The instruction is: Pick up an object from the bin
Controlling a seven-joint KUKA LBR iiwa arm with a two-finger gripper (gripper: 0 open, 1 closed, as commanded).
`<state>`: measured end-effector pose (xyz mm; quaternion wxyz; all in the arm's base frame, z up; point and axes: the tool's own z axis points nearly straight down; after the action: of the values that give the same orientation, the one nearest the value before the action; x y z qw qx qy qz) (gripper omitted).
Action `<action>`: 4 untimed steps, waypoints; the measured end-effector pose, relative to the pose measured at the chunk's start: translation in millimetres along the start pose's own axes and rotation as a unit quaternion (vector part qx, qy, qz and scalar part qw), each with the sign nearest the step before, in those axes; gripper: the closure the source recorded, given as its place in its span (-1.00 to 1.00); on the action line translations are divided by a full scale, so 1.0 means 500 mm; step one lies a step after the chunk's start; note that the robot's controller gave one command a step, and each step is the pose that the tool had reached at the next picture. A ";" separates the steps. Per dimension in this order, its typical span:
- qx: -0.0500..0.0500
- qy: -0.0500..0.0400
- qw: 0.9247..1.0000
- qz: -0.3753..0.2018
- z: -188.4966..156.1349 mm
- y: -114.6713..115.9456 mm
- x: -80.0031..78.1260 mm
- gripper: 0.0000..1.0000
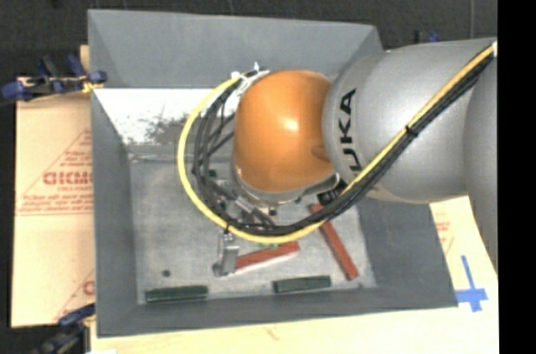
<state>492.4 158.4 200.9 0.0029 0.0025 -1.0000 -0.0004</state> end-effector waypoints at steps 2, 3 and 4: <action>0.000 -0.007 0.997 -0.078 0.036 -0.059 0.002 -1.00; 0.001 -0.004 0.990 -0.142 0.092 -0.158 -0.027 -1.00; 0.000 -0.004 0.995 -0.102 0.121 -0.198 -0.004 -1.00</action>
Offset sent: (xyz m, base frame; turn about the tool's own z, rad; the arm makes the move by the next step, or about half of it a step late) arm -0.0075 -0.0844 -0.0590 -0.3749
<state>494.6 59.2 140.5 -0.0010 0.1041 -0.9946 -0.0008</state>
